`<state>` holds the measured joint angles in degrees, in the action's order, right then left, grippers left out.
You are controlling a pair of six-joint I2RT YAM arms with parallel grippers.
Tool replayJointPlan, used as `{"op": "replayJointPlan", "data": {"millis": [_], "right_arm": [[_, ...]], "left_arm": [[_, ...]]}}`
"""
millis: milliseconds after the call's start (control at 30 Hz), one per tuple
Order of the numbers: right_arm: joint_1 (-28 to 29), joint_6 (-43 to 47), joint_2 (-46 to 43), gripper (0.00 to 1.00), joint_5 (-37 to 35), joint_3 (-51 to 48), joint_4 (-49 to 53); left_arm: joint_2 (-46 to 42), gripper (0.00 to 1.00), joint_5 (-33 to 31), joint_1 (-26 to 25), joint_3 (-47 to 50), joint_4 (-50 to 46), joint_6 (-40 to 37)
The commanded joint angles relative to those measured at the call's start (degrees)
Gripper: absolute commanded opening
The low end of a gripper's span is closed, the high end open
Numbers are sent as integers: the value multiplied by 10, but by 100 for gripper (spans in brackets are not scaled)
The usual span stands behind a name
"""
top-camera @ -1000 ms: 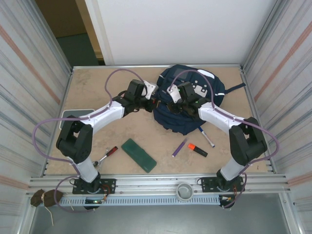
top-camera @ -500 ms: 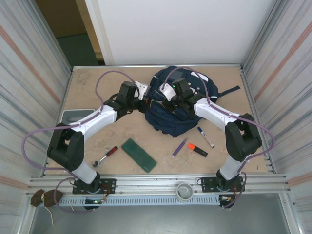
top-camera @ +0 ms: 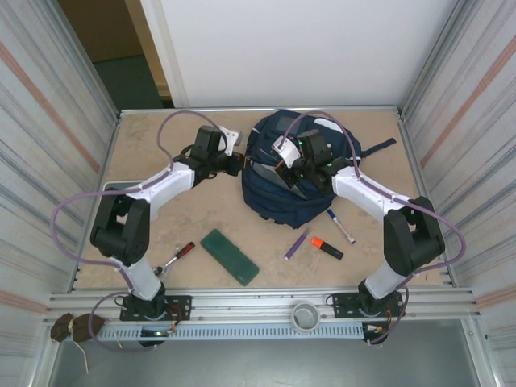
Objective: Pack books, pencil case, and school supplies into a backpack
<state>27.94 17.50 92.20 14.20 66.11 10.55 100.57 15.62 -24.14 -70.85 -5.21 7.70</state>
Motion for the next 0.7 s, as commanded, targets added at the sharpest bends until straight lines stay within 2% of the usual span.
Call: {"op": "replayJointPlan", "data": {"millis": [0, 300, 433, 567, 667], "right_arm": [[-20, 0, -27, 0, 12, 13, 4], [-20, -17, -12, 0, 84, 77, 5], [-21, -19, 0, 0, 90, 101, 15], [-26, -36, 9, 0, 57, 120, 25], [-33, -68, 12, 0, 42, 125, 26]], "left_arm": [[40, 0, -49, 37, -38, 13, 14], [176, 3, 26, 40, -163, 44, 77], [224, 11, 43, 40, -210, 50, 98], [198, 27, 16, 47, -185, 43, 81], [116, 36, -3, 64, -105, 69, 79]]}}
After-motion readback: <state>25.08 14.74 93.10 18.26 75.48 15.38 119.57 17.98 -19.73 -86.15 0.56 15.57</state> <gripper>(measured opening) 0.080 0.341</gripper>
